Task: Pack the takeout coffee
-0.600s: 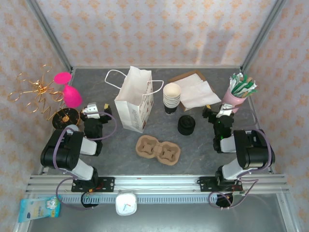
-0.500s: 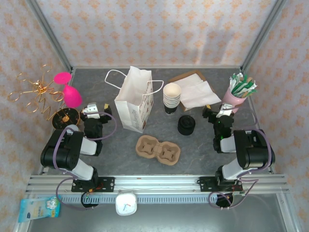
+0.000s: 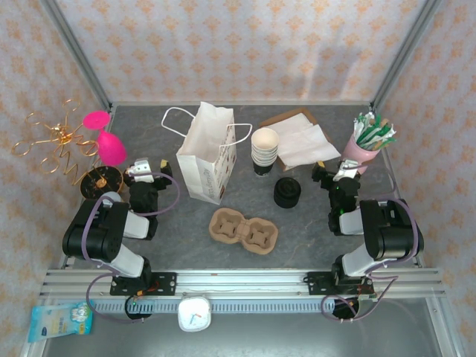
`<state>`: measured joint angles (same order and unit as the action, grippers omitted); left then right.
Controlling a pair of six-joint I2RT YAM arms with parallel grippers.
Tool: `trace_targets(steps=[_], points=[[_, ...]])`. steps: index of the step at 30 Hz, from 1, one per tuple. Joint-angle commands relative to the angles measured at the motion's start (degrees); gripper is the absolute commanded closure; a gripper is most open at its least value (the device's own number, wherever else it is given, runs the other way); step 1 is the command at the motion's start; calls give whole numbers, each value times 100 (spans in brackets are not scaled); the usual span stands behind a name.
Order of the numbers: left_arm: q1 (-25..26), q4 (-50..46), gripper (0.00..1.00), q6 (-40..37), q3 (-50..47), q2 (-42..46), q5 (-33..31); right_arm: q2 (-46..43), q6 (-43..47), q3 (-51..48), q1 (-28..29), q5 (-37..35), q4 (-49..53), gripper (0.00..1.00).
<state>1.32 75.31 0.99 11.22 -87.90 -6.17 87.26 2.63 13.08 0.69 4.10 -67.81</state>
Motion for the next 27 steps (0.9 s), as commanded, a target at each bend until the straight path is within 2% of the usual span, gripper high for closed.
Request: trace_targets(steps=[1,20,23,27], points=[[-44,99,0,-58,89,-16,125,-30,-35,49,19,-68,-200,0],[-44,111,0,-69,64,21,157,-82,-32,65,19,-81,-125,0],[-44,-72,0,-99,55,257,293,-308,-14,96,19,-4,101,0],[-46,-570,0,-79,37,872,323,-886,-174,71,16,-240,596,0]])
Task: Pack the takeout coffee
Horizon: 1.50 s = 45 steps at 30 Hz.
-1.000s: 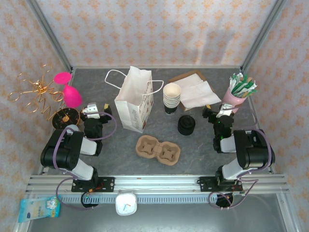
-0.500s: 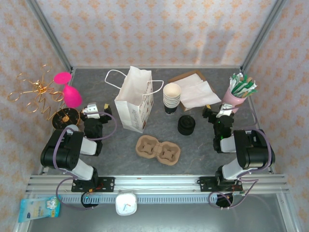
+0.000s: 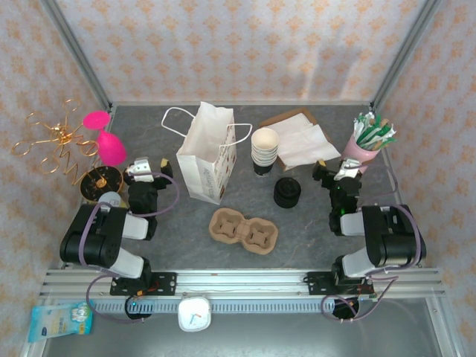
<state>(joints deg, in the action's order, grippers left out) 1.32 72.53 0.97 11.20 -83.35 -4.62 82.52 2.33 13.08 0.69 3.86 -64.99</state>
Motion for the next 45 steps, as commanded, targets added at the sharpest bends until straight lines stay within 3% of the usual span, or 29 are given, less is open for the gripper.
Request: trace_targets(steps=[1,8,14,16,21,25,33,38,45], points=[[-49,-480,0,-63,53,596,189,-564,-183,112,14,-234,510,0],[-47,-1976,0,613,356,2005,550,-1798,-903,602,13,-226,2109,0],[-53,-3366,0,2694,628,3132,300,-2444,-2719,1476,5,-384,4622,0],[-56,-3253,0,2987,472,3403,466,-2533,-2734,1643,6,-129,5070,0],[-37,-4778,1,3229,1009,3814,1346,-2622,-2576,2227,19,532,6004,0],[173,-5698,1,3232,1262,4402,1462,-2430,-2493,2977,111,618,7008,2],[1143,-7859,1,3008,2324,5092,1206,-1677,-2361,4680,954,537,8811,7],[1717,-8487,1,3111,2841,5033,1494,-1124,-2370,5560,1789,112,9532,11],[3273,-8686,2,3182,3253,4819,1085,-263,-2439,6673,2702,-517,10212,20]])
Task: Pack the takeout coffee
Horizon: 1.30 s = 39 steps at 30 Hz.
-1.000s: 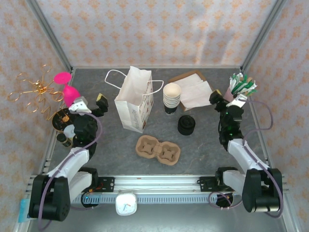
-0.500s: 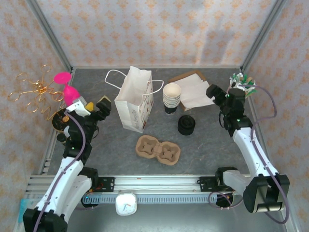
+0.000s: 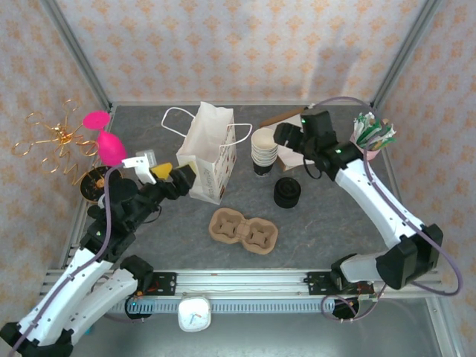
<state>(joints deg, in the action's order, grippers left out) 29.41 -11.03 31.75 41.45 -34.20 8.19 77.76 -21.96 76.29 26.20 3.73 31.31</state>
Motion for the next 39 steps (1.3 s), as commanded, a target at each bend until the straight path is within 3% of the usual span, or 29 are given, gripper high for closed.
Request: trace_targets(steps=[1,8,11,20,39], points=[[676,-322,2,112,249,-137,-288,318,-11,436,202,-537,639,21],[2138,227,1,47,131,-676,-1020,1105,-49,1135,501,-961,1156,36],[2449,552,1,31,119,-988,-1178,1346,-30,1295,571,-1146,1289,41],[2501,790,1,-6,-36,-1344,-1301,2017,94,1735,589,-1245,1520,56],[2502,880,1,-19,-188,-1287,-1305,2270,215,2088,593,-1373,1752,80]])
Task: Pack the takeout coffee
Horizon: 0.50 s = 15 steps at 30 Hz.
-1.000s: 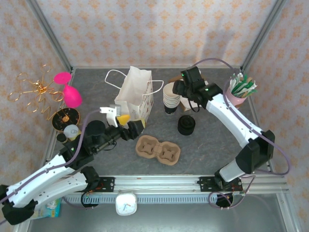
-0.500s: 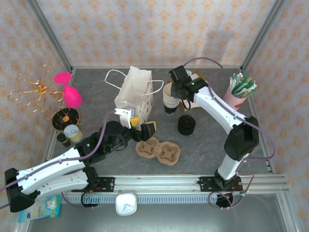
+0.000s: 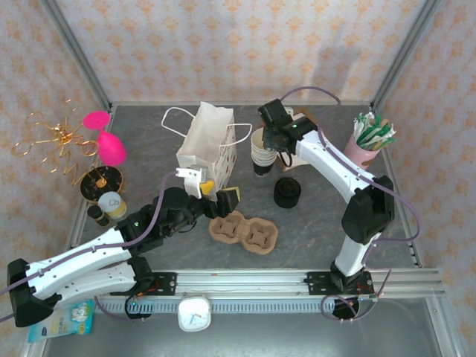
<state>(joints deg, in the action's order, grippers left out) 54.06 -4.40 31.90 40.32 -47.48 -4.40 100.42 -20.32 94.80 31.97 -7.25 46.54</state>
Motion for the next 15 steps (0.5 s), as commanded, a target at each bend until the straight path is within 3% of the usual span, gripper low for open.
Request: trace_targets(steps=[1,15], points=[[37,212,1,-35,-64,29,-41,-3,54,247,14,-277,241,81],[38,119,1,-110,98,-94,0,-82,-50,381,-27,99,154,96]])
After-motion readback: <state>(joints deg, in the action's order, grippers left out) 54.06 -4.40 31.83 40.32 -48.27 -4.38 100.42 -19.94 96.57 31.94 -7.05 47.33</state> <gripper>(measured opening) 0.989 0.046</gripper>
